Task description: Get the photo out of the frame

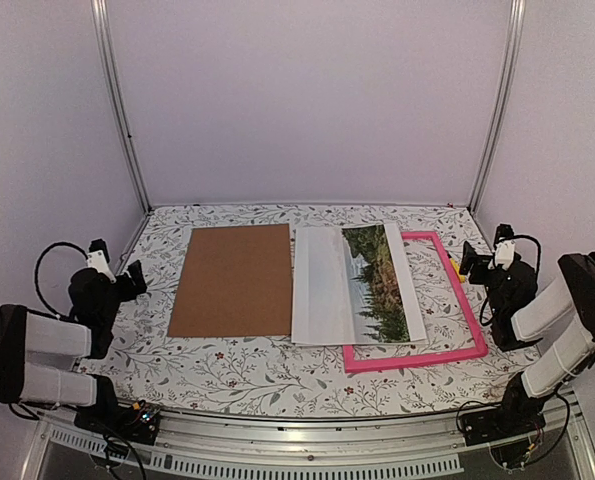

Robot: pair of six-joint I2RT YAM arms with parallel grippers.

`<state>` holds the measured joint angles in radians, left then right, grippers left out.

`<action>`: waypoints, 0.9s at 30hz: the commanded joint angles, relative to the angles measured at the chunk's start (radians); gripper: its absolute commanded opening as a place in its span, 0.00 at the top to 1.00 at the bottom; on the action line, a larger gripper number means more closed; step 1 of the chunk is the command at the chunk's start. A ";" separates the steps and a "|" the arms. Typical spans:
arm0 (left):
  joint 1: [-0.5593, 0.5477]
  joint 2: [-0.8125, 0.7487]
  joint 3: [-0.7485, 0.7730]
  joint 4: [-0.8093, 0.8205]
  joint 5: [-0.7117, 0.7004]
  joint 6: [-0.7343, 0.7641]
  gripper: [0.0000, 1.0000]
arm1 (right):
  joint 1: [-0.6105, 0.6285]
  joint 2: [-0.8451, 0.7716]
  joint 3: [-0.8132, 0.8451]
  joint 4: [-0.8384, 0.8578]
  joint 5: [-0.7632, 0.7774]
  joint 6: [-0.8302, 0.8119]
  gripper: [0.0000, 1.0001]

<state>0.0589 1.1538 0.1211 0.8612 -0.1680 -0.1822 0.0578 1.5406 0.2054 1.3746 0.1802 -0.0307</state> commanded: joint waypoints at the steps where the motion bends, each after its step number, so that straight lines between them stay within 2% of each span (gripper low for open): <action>1: 0.014 0.139 0.034 0.294 0.022 0.073 0.01 | -0.004 0.010 0.016 -0.019 0.012 -0.006 0.01; 5: 0.012 0.302 0.083 0.426 0.072 0.101 0.01 | -0.003 0.012 0.018 -0.022 0.013 -0.003 0.01; 7: -0.010 0.325 0.118 0.357 0.104 0.127 0.01 | -0.003 0.012 0.017 -0.023 0.015 -0.004 0.01; 10: -0.016 0.410 0.075 0.536 0.129 0.150 0.01 | -0.003 0.011 0.018 -0.023 0.016 -0.002 0.01; 12: -0.020 0.387 0.103 0.448 0.125 0.144 0.01 | -0.004 0.011 0.018 -0.024 0.015 -0.002 0.01; 14: -0.036 0.409 0.108 0.472 0.114 0.168 0.01 | -0.004 0.010 0.018 -0.023 0.016 -0.002 0.01; 17: -0.055 0.402 0.133 0.408 0.099 0.180 0.01 | -0.004 0.010 0.017 -0.023 0.016 -0.002 0.01; 27: -0.056 0.407 0.135 0.417 0.116 0.215 0.01 | -0.006 0.012 0.019 -0.024 0.015 -0.002 0.01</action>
<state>0.0105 1.5528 0.2459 1.2652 -0.0601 0.0124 0.0578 1.5421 0.2066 1.3510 0.1818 -0.0307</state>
